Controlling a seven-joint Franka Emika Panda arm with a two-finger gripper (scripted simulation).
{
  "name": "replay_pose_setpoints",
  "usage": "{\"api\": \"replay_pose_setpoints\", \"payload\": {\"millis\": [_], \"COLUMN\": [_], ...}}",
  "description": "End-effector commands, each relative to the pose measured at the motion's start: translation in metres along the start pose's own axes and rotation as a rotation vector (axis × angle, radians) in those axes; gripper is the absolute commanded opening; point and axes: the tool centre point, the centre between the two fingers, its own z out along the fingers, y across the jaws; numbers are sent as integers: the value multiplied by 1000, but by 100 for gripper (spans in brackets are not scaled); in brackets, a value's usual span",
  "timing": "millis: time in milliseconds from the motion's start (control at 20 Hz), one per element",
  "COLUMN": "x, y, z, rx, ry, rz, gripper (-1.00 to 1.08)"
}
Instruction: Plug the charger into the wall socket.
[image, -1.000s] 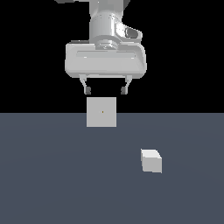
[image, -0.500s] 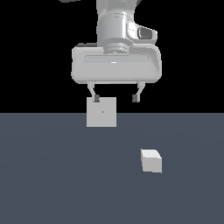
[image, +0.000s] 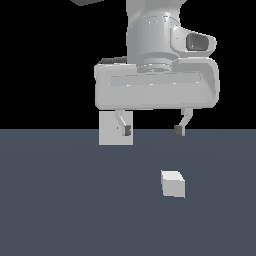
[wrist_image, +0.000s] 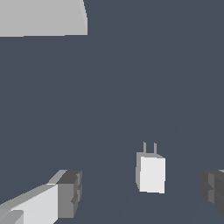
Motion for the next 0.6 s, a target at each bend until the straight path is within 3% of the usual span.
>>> {"api": "replay_pose_setpoints", "payload": {"millis": [0, 550], "x": [-7, -25], "y": [8, 29], "z": [8, 29], "rx": [-3, -8], "ry": [19, 66], "rz": [19, 67], "gripper": [100, 100]}}
